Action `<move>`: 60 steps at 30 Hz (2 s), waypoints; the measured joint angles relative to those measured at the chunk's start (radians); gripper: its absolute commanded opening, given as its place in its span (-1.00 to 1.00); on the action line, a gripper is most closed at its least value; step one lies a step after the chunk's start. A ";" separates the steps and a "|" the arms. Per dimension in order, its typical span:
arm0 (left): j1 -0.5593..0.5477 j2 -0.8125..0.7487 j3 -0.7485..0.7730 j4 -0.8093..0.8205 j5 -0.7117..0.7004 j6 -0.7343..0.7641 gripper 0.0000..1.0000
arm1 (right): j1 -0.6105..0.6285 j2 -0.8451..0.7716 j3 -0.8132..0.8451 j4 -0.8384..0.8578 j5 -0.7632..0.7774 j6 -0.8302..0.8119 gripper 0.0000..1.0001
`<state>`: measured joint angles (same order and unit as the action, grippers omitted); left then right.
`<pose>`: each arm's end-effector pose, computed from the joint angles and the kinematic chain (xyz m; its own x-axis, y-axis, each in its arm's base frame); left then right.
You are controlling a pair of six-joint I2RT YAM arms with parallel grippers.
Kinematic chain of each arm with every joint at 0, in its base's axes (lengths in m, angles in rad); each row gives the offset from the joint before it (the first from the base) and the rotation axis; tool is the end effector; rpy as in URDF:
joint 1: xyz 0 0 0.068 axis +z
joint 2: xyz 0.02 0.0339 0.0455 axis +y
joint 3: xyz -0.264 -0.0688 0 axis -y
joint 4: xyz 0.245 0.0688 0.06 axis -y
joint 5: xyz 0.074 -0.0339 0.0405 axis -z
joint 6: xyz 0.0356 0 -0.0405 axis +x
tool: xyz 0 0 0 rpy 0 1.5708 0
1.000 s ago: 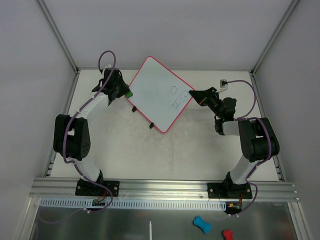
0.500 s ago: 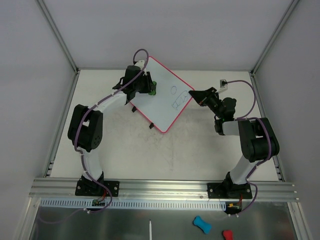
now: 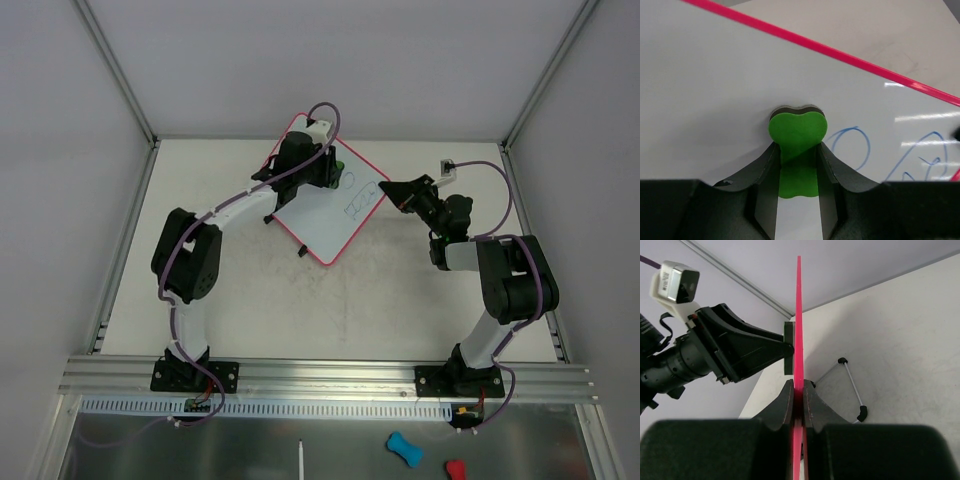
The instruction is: Erase the whiteboard
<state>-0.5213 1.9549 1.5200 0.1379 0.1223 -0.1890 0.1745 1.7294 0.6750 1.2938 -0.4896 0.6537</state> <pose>0.4062 -0.2383 0.2775 -0.3611 -0.0076 -0.9325 0.5372 0.8157 -0.2147 0.3292 0.0750 0.2158 -0.1814 0.5130 -0.8390 -0.6208 0.6019 0.5023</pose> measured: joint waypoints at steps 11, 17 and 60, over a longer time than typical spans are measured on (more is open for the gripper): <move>-0.135 0.000 0.000 0.054 -0.035 0.095 -1.00 | -0.003 0.000 0.000 -0.019 0.013 -0.003 -1.00; -0.158 0.000 0.000 0.063 -0.024 0.130 -1.00 | -0.003 0.000 0.000 -0.019 0.014 -0.004 -1.00; -0.363 -0.017 -0.005 -0.092 -0.249 0.621 -1.00 | -0.007 0.000 -0.001 -0.035 0.019 -0.011 -1.00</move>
<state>-0.8841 1.9381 1.5154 0.0463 -0.1272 0.4320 0.1673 1.7294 0.6739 1.2587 -0.4709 0.6426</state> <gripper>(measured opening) 0.301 0.053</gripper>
